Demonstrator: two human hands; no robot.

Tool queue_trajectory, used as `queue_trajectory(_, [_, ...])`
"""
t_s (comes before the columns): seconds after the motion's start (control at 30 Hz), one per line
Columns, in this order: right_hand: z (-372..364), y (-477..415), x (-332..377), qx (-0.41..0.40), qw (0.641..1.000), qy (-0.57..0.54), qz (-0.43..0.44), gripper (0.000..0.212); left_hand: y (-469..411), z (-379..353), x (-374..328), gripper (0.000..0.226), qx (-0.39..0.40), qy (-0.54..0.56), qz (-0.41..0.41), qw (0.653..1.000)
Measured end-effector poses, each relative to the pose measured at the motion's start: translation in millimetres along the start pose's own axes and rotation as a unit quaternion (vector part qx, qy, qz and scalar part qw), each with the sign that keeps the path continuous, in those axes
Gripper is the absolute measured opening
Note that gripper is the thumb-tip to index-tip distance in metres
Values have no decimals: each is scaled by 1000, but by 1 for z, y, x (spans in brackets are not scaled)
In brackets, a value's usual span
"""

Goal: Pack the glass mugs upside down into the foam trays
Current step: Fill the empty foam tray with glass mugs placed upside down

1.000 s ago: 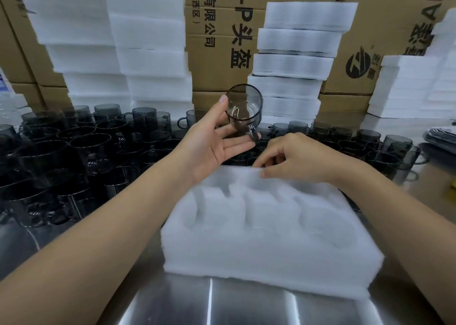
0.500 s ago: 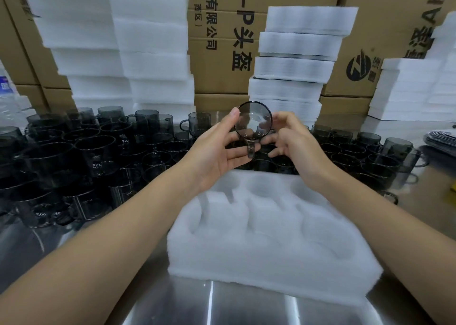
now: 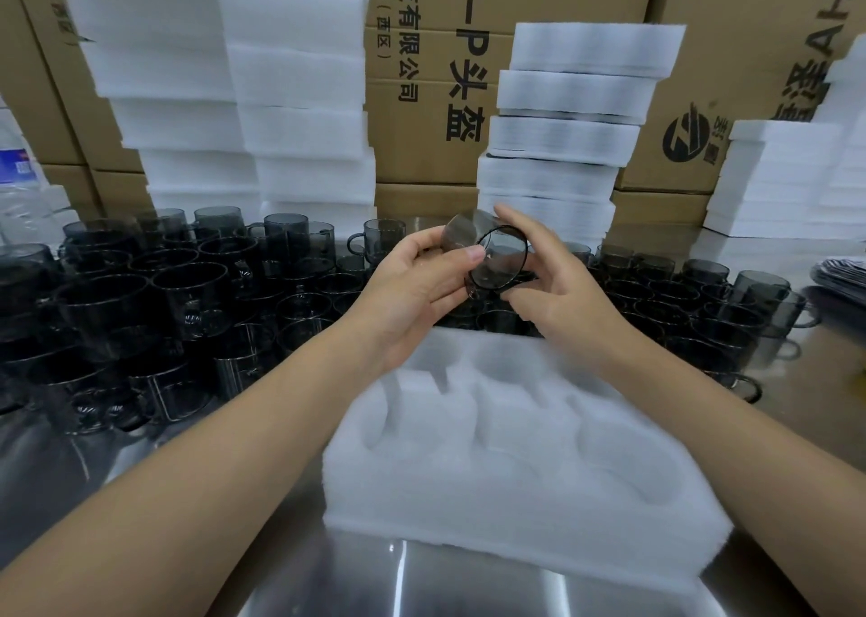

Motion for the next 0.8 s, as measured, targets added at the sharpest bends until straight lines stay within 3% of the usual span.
queue_trajectory(0.13, [1, 1, 2, 0, 999, 32, 25, 77, 1, -3, -1, 67, 27, -17, 6, 999])
queue_trajectory(0.3, [0, 1, 5, -5, 999, 42, 34, 74, -2, -2, -6, 44, 56, -77, 23, 995])
queue_trajectory(0.43, [-4, 2, 5, 15, 1000, 14, 23, 57, -1, 12, -17, 31, 110, -123, 100, 981])
queue_trajectory(0.57, [-5, 2, 4, 10, 1000, 7, -1, 23, 5, 25, -24, 30, 128, -168, 177, 961])
queue_trajectory(0.8, [2, 3, 12, -68, 997, 22, 2, 22, 9, 17, -27, 18, 50, -445, 146, 882])
Point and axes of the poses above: each hand's wrist, its own y-axis away from the middle knuckle, its own z-axis out of the back of the hand, x = y × z, the point moved 5 cm from there along -y, towards the middle knuckle, and after that the axes turned 2 degrees about y, right-handed, at the moved point
